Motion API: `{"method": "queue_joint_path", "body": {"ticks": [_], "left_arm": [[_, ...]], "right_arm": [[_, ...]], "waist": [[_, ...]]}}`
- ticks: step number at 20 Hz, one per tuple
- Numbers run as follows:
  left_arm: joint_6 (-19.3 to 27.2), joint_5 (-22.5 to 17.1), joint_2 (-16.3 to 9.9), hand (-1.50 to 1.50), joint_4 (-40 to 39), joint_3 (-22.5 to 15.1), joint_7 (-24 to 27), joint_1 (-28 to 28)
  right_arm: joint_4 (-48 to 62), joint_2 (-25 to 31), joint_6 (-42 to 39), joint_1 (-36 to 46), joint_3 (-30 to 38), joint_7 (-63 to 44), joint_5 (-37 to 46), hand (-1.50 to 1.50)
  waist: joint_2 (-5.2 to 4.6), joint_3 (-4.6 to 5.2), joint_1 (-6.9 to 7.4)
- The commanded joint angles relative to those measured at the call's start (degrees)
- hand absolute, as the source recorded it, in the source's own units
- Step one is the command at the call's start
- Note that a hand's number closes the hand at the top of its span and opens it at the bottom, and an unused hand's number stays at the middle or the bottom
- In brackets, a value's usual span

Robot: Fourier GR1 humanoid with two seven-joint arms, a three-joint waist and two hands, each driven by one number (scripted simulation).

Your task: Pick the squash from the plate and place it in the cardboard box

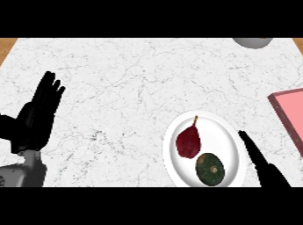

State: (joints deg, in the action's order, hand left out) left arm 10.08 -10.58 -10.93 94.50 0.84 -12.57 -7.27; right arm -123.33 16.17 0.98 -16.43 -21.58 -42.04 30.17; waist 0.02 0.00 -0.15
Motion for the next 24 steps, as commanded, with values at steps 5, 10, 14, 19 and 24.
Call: {"method": "queue_joint_path", "body": {"ticks": [5, 10, 14, 19, 24], "left_arm": [[-3.5, -0.4, 0.5, 0.00, -1.7, 2.3, 1.7, 1.1], [-2.9, 1.7, 1.2, 0.00, -1.0, 2.4, 2.6, 1.7], [-2.8, 2.7, 3.3, 0.00, 0.2, 0.9, 2.4, 3.2], [-0.7, 4.2, 4.2, 0.00, -2.0, 1.0, 0.2, -2.9], [-4.6, 1.7, 2.4, 0.00, -1.4, 4.4, 1.1, 0.7]], "right_arm": [[3.2, -2.3, 0.4, -1.5, -0.6, 1.5, 5.1, -1.50], [9.0, -4.5, 1.5, -0.4, 0.0, 5.3, 5.6, -1.50], [9.8, -6.2, -2.7, 6.1, 2.6, 1.2, 3.4, -1.50], [10.9, -7.5, -1.8, 3.8, -0.5, 1.9, 6.7, -1.50], [13.3, -7.7, -0.9, 1.7, 0.4, 6.3, 6.2, -1.50]], "waist": [[0.02, 0.00, -0.06], [0.01, -0.01, -0.01], [-0.01, 0.00, 0.13], [-0.02, 0.01, -0.07], [0.00, 0.01, 0.00]]}}
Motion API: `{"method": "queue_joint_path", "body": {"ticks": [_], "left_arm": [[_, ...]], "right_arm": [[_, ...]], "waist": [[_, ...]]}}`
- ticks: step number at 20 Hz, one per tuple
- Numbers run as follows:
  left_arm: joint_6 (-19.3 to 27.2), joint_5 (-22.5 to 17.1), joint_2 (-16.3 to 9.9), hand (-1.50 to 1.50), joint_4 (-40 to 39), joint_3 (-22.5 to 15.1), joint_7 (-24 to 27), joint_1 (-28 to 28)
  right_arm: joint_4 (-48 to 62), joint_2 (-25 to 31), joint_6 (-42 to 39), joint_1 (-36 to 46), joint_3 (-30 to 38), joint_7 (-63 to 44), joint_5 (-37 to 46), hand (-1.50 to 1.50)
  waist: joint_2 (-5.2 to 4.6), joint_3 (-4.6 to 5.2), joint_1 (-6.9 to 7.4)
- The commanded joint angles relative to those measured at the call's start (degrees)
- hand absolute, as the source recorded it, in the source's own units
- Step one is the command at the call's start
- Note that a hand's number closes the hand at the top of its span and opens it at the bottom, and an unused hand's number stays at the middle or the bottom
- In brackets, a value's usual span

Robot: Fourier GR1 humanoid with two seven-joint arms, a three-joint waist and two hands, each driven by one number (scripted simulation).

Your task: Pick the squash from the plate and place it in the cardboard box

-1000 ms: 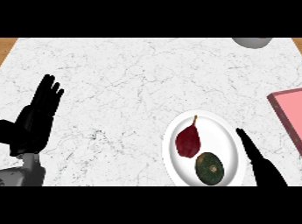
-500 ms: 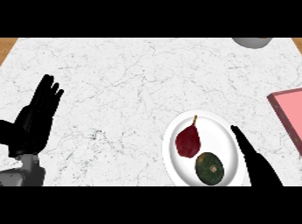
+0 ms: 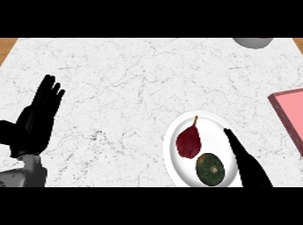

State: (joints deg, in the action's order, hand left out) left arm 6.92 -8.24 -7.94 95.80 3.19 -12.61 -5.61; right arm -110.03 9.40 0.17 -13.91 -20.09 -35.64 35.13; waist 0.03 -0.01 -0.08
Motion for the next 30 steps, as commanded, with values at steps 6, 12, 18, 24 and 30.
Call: {"method": "queue_joint_path", "body": {"ticks": [6, 12, 18, 24, 30], "left_arm": [[-1.0, 0.7, 0.4, 0.00, -0.2, 1.6, 0.8, 0.3], [-0.1, 1.6, 2.1, 0.00, -1.1, 0.8, -0.1, -2.4], [-2.6, -0.7, 0.0, 0.00, -1.2, 3.3, -0.6, -1.3], [-1.5, -0.1, -0.6, 0.00, -0.2, 3.3, -5.5, -4.8], [-1.1, 2.8, 1.7, 0.00, -2.3, 1.1, 0.7, -1.6]], "right_arm": [[5.7, -2.6, 0.8, 2.2, 0.0, 1.6, 2.2, -1.50], [6.2, -3.3, -0.5, 4.4, 0.6, 1.4, 3.3, -1.50], [7.5, -2.9, 3.5, 2.9, -3.8, 5.4, 10.1, 1.50], [10.6, 0.3, 3.4, 5.1, 1.5, 10.5, 8.9, 1.50], [5.1, 0.4, 2.5, 6.3, -6.9, 6.0, 21.0, 1.50]], "waist": [[0.00, 0.01, 0.04], [-0.01, 0.01, -0.01], [-0.01, 0.02, 0.05], [-0.03, 0.00, 0.04], [-0.04, 0.04, 0.21]]}}
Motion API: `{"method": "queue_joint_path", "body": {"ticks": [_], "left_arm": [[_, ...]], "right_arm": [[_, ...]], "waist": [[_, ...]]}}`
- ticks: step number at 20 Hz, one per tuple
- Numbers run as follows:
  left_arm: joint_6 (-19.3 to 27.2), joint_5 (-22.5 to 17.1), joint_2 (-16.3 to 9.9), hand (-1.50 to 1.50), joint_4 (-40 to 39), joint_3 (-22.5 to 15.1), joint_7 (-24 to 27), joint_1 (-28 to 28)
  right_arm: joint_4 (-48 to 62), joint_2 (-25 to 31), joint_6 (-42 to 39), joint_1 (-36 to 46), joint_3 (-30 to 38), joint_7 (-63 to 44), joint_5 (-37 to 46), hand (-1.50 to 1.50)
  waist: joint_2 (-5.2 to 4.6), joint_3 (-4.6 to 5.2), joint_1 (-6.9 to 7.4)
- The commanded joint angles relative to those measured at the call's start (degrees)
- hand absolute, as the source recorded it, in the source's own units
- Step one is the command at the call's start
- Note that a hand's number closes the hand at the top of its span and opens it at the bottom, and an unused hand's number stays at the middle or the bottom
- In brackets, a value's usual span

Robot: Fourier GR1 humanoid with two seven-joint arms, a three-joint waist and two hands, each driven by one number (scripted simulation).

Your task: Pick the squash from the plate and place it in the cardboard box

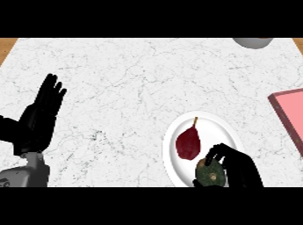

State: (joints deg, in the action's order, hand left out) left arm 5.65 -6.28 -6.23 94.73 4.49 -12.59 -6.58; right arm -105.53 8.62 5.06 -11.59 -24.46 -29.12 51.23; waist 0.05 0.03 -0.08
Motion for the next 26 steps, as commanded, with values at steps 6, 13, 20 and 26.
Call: {"method": "queue_joint_path", "body": {"ticks": [6, 13, 20, 26], "left_arm": [[-0.6, 0.1, -0.4, 0.00, 1.7, -0.7, -1.3, 0.3], [-2.5, -2.0, -2.5, 0.00, 0.7, 2.3, -0.9, 0.4], [-0.1, 0.2, 0.8, 0.00, 3.5, -0.5, 0.1, 3.6], [-0.7, -0.3, 0.1, 0.00, 2.7, -0.1, -1.2, 2.8]], "right_arm": [[1.1, -0.4, -12.1, 11.8, -17.7, -4.9, 18.9, 1.50], [-15.0, -3.1, -27.6, 15.6, -25.4, -11.4, 24.3, 1.50], [-24.2, -8.5, -22.5, 19.8, -17.6, -18.3, 24.7, 1.50], [-30.9, -7.4, -25.0, 23.3, -9.0, -22.6, 28.6, 1.50]], "waist": [[0.10, 0.05, 0.82], [0.28, 0.07, 0.11], [0.22, -0.01, 0.43], [0.09, -0.01, -0.09]]}}
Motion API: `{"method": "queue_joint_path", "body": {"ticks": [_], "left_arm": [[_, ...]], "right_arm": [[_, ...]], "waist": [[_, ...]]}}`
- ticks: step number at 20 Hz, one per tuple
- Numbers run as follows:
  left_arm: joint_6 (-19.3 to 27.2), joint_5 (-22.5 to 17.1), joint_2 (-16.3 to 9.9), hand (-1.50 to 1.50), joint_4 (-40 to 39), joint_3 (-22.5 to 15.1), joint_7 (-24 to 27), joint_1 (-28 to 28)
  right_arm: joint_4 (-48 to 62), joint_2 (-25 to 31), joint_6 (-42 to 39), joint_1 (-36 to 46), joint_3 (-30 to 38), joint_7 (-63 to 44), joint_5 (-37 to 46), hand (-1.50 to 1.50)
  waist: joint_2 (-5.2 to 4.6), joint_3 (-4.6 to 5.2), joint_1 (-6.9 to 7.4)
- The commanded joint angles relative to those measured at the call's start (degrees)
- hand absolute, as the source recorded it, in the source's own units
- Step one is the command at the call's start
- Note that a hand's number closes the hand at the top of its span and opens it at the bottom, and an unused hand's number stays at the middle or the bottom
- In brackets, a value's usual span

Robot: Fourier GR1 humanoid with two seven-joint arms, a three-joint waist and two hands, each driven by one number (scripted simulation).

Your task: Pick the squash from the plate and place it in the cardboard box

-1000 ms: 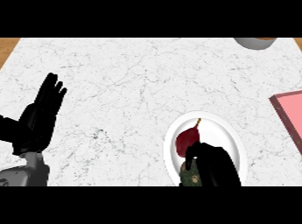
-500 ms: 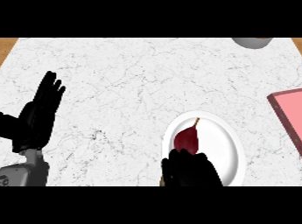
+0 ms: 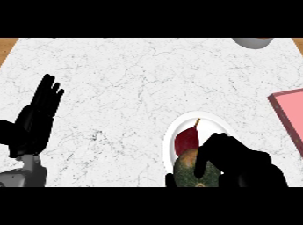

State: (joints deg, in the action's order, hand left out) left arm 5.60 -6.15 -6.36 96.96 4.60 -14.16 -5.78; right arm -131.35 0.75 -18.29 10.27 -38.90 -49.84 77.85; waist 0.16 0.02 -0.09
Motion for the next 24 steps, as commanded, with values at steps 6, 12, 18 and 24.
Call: {"method": "queue_joint_path", "body": {"ticks": [6, 12, 18, 24], "left_arm": [[-1.2, -2.2, -2.2, 0.00, 0.8, 2.9, -1.9, -1.2], [-1.0, -0.4, -0.6, 0.00, 0.0, 0.6, -0.8, -1.2], [-2.6, -0.5, -0.3, 0.00, -1.0, 1.0, 3.7, 2.8], [-0.1, 0.9, 0.8, 0.00, -1.1, -0.1, 0.5, -1.6]], "right_arm": [[-6.6, 2.1, -7.5, 5.7, 25.1, 0.9, -8.4, 1.50], [-1.1, 7.6, -9.5, 7.8, 44.1, 9.2, -20.4, 1.50], [9.0, 15.4, -2.2, 6.3, 51.4, 17.3, -17.7, 1.50], [24.6, 20.4, 6.2, 6.4, 55.8, 27.5, -17.5, 1.50]], "waist": [[-0.24, -0.05, 0.09], [-0.23, -0.07, -0.04], [-0.18, -0.05, 0.21], [-0.25, -0.05, 0.22]]}}
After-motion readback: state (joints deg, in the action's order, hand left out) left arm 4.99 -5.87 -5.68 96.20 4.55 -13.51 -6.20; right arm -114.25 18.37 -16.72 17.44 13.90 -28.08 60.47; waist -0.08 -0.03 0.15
